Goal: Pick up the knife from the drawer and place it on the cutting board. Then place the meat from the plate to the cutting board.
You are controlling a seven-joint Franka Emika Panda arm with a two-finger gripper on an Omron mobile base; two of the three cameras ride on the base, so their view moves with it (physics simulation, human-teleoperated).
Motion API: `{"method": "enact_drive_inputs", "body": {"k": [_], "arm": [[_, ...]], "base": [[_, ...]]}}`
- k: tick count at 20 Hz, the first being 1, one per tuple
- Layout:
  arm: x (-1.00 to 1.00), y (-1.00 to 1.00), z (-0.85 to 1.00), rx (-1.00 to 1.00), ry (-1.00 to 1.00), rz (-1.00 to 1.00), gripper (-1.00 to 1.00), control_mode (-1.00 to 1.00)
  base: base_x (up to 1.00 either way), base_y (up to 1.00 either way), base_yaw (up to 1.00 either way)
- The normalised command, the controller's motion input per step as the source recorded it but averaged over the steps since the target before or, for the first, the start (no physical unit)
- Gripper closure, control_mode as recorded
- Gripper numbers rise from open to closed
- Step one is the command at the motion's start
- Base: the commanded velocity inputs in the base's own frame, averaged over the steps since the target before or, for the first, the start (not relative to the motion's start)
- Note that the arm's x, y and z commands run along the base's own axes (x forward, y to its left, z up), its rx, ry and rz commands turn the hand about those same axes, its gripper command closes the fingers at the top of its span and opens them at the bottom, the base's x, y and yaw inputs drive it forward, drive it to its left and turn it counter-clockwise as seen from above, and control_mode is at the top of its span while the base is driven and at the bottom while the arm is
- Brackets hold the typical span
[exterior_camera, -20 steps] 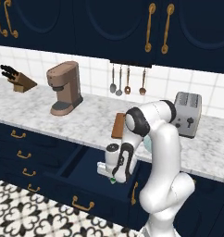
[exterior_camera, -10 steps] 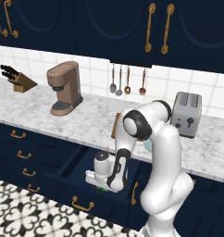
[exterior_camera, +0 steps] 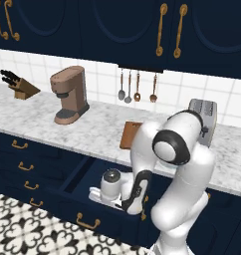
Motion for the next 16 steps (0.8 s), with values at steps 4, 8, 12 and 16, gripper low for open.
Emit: {"method": "enact_drive_inputs", "body": {"k": [4, 8, 12, 16], "arm": [[-0.21, 0.28, 0.97, 0.0, 0.0, 0.0, 1.0, -1.0], [-0.04, 0.35, 1.0, 0.0, 0.0, 0.0, 1.0, -1.0], [0.0, 0.35, 1.0, 0.0, 0.0, 0.0, 1.0, -1.0], [0.0, 0.28, 1.0, 0.0, 0.0, 0.0, 1.0, -1.0]], "base": [[0.0, 0.0, 0.0], [0.0, 0.0, 0.0], [0.0, 0.0, 0.0], [0.0, 0.0, 0.0]]}}
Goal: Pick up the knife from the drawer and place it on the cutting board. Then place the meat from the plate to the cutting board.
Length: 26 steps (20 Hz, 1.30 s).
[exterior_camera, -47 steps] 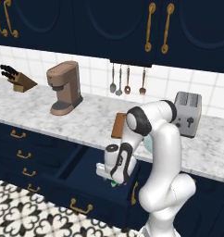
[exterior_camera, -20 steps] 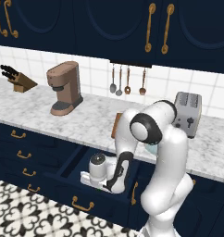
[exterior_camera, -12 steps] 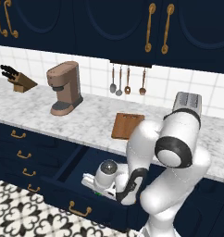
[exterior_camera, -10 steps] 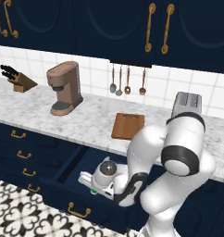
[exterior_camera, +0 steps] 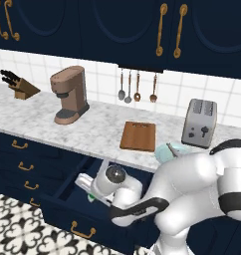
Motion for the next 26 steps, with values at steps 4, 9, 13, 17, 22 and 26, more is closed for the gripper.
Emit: {"method": "enact_drive_inputs", "body": {"k": [4, 9, 13, 17, 22, 26], "arm": [[0.14, 0.16, 1.0, -0.03, 0.0, 0.0, 1.0, -1.0], [0.33, -0.04, 0.93, -0.15, 0.08, -0.15, 1.0, -1.0], [0.46, -0.35, 0.7, -0.13, 0.21, -0.23, 1.0, -1.0], [0.67, -0.46, 0.27, -0.01, 0.21, -0.11, 1.0, -1.0], [0.54, -0.41, -0.18, 0.01, 0.16, 0.0, 1.0, -1.0], [0.47, -0.52, 0.0, 0.02, 0.18, -0.01, 1.0, -1.0]], "base": [[0.0, 0.0, 0.0], [0.0, 0.0, 0.0], [0.0, 0.0, 0.0], [0.0, 0.0, 0.0], [0.0, 0.0, 0.0], [0.0, 0.0, 0.0]]}}
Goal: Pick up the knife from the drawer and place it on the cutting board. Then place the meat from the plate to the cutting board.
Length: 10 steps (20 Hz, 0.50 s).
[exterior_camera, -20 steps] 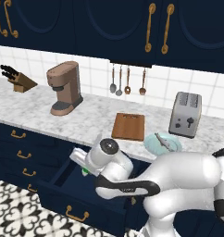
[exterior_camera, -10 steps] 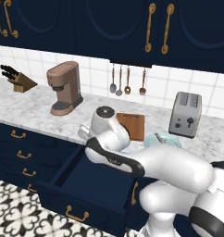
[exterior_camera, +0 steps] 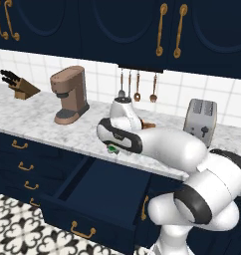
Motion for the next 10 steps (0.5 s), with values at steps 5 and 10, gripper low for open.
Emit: {"method": "enact_drive_inputs", "body": {"k": [5, 10], "arm": [[0.36, -0.58, -0.11, 0.0, 0.1, 0.0, 1.0, -1.0], [0.21, -0.43, -0.11, -0.01, 0.04, 0.0, 1.0, -1.0]], "base": [[0.0, 0.0, 0.0], [0.0, 0.0, 0.0]]}}
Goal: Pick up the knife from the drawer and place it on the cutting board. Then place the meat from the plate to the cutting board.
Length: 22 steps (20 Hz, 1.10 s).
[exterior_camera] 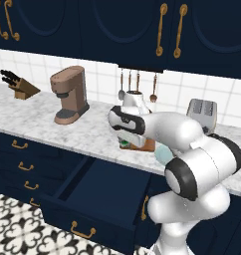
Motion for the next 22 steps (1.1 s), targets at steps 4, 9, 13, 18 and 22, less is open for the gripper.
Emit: {"method": "enact_drive_inputs", "body": {"k": [4, 9, 13, 18, 22], "arm": [[0.31, -0.41, -0.25, -0.01, 0.01, 0.0, 1.0, -1.0], [0.41, -0.36, -0.3, -0.01, 0.0, 0.0, 1.0, -1.0], [0.5, -0.19, -0.13, 0.0, 0.0, 0.0, 1.0, -1.0], [0.54, -0.12, -0.26, -0.01, 0.0, 0.0, 1.0, -1.0], [0.53, -0.1, -0.21, -0.02, 0.0, 0.0, 1.0, -1.0]], "base": [[0.0, 0.0, 0.0], [0.0, 0.0, 0.0], [0.0, 0.0, 0.0], [0.0, 0.0, 0.0], [0.0, 0.0, 0.0]]}}
